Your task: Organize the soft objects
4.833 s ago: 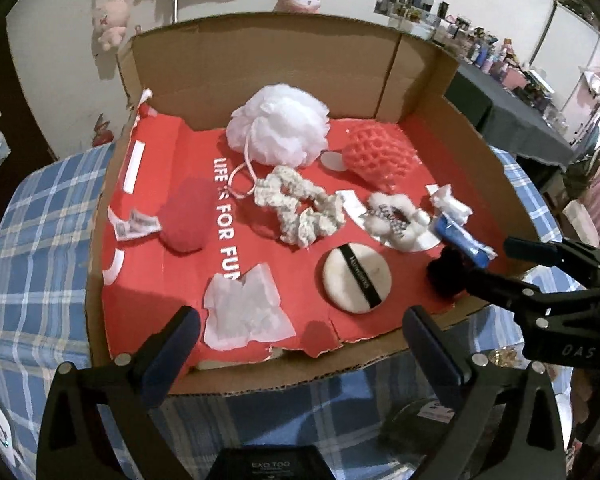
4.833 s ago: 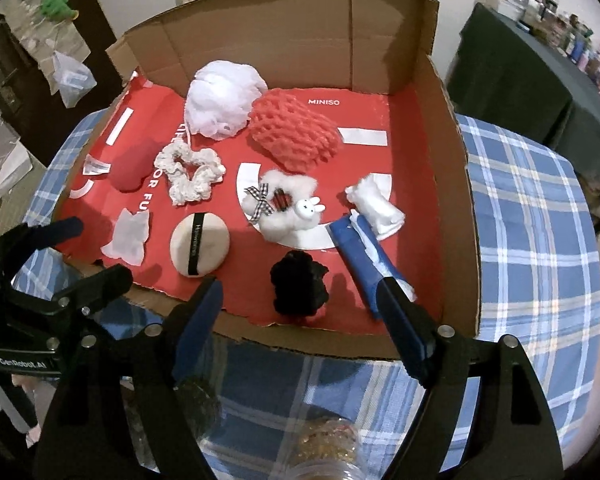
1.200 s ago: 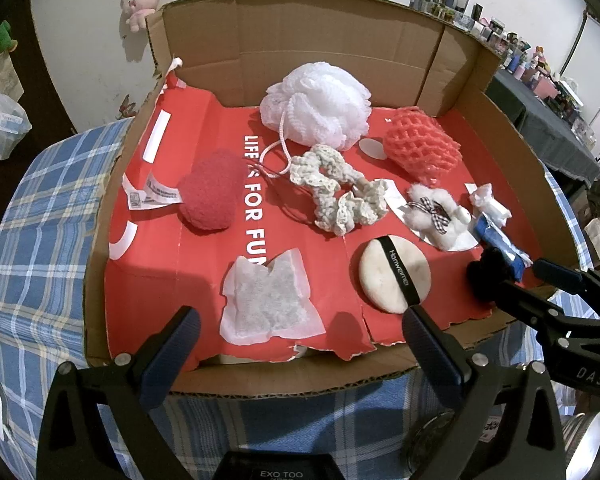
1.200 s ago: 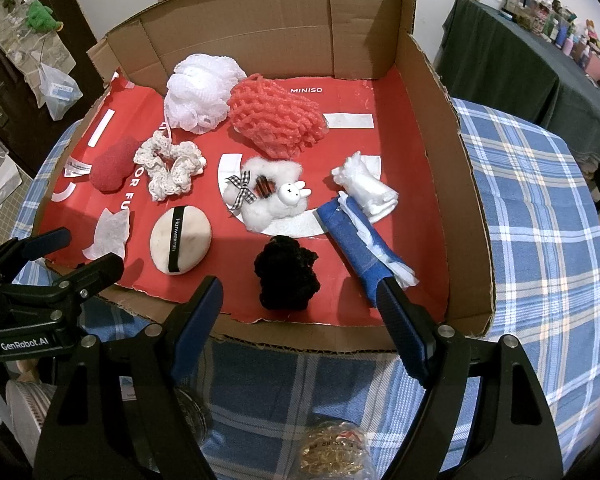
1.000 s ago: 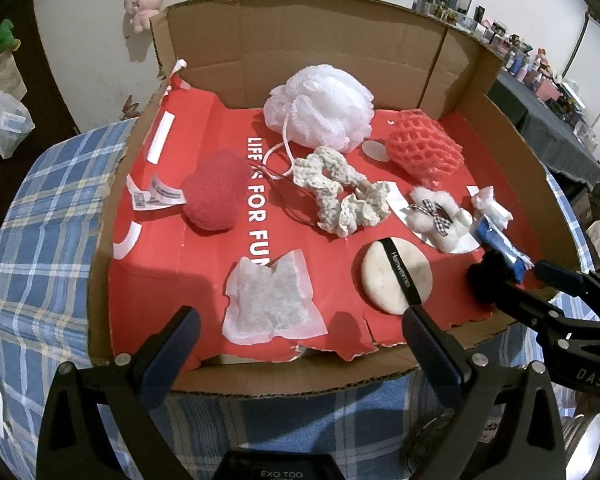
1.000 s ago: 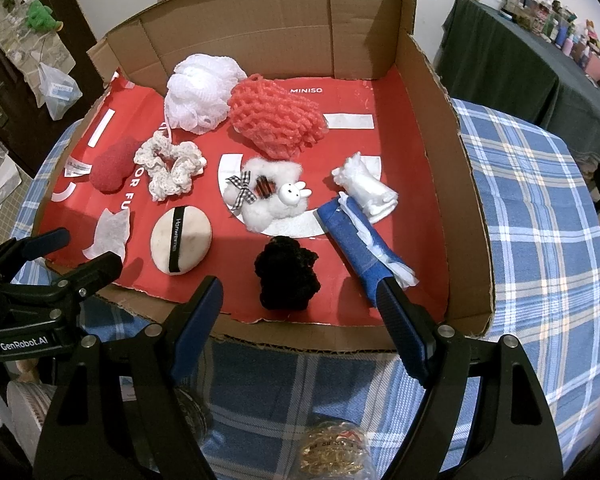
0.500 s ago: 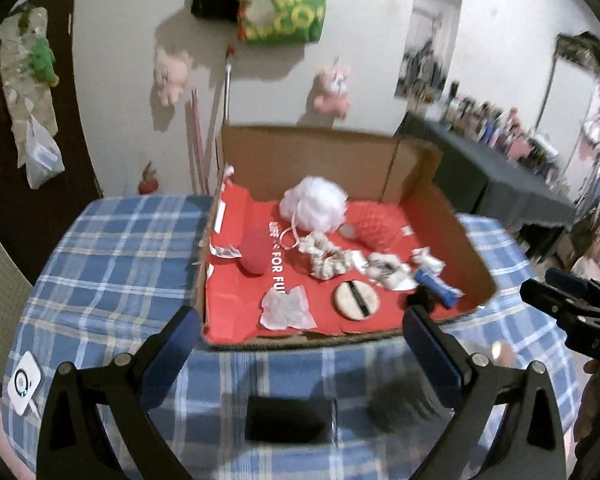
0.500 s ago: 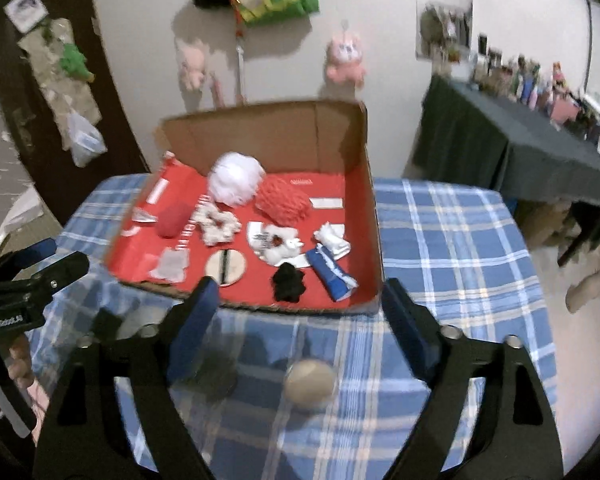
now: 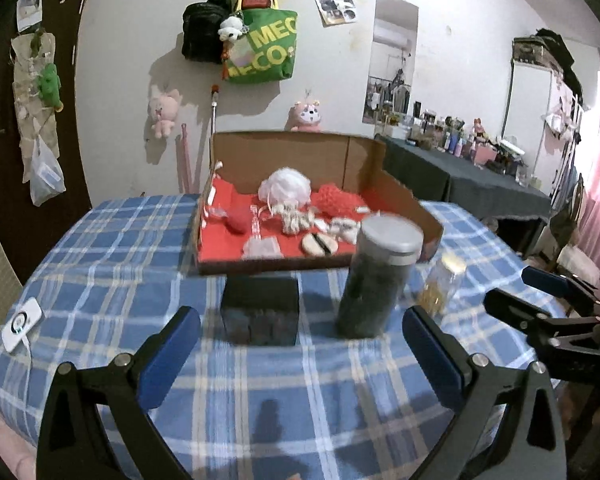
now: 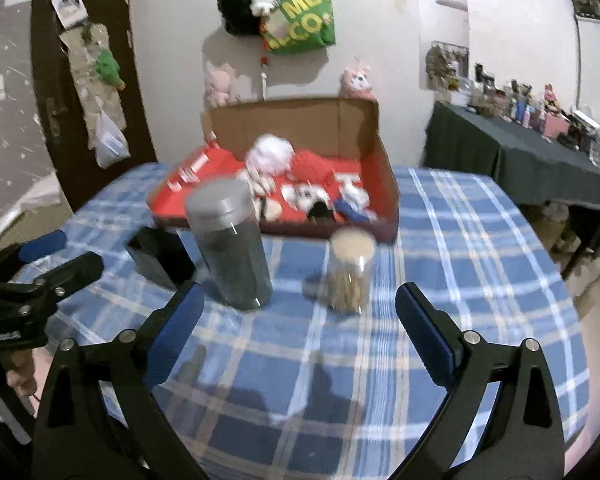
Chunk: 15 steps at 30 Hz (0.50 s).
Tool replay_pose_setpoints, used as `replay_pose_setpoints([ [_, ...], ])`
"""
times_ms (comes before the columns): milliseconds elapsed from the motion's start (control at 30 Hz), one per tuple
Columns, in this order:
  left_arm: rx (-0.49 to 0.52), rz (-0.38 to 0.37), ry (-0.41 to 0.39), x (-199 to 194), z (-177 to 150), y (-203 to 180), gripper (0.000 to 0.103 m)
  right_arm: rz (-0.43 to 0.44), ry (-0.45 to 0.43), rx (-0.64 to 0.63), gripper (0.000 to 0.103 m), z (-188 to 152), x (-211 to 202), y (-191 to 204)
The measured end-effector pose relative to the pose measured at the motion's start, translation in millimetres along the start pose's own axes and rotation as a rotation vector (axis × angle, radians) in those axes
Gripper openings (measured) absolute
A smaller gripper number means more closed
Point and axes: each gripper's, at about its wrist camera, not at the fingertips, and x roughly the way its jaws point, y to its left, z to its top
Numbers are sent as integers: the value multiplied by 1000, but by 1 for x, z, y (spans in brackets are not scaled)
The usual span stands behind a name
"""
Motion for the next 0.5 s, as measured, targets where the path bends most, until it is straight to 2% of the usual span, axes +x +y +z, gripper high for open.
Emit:
replay_pose_setpoints([
  [100,11,11,19,12,-20,-2,103,-27,52,14,98,-21,23,-3],
  [267,-36,40,144,55,-48,5,103,-73,148,31,98,-44,58,-8],
  [500,-28,80,244,93,-73,1,103,-110,204,33,98,-57,80,-12],
])
